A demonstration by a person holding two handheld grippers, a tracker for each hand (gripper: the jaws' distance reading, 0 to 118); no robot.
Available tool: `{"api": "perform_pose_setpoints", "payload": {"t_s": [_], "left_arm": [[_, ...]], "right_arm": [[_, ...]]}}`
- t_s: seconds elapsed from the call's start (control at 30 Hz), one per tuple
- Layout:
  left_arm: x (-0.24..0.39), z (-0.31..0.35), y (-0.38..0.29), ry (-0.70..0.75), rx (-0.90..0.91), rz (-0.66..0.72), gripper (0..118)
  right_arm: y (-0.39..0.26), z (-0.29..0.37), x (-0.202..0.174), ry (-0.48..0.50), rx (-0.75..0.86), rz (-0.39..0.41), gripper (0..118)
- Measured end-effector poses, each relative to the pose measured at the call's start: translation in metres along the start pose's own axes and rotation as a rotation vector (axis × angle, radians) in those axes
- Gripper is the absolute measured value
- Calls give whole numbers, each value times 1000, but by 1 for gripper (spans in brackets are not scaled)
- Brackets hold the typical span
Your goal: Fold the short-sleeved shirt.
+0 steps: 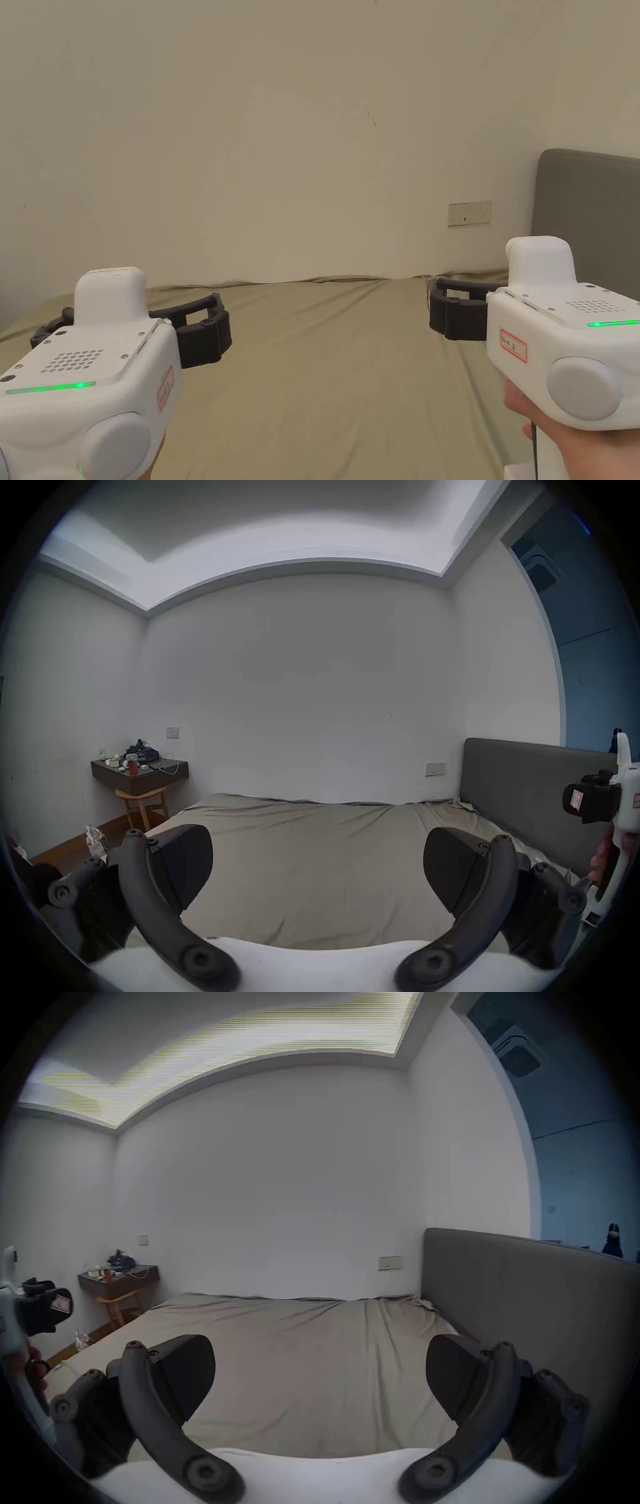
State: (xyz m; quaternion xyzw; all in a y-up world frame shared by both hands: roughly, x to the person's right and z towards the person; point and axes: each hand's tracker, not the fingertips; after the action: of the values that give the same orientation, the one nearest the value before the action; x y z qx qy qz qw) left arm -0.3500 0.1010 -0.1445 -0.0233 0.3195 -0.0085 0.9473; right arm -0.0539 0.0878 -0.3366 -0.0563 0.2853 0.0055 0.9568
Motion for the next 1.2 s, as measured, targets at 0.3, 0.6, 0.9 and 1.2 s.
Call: {"api": "perform_pose_setpoints", "payload": {"t_s": [0.3,0.6,0.9,1.2], "left_arm": [[5,-3,-17,-4,-9,-23,118],[2,-5,-18,-5,-32,-8,118],[5,-7,-20,-21,-55,-11,118],[4,-9,-22,-19,-72,-16,118]], "right_arm": [[-6,-11,-7,-9,-39,44,118],[-4,-12,-8,-23,-39,47,118],[-4,-13,-10,-22,-37,26,118],[-1,-13,-8,-31,-34,27,118]]}}
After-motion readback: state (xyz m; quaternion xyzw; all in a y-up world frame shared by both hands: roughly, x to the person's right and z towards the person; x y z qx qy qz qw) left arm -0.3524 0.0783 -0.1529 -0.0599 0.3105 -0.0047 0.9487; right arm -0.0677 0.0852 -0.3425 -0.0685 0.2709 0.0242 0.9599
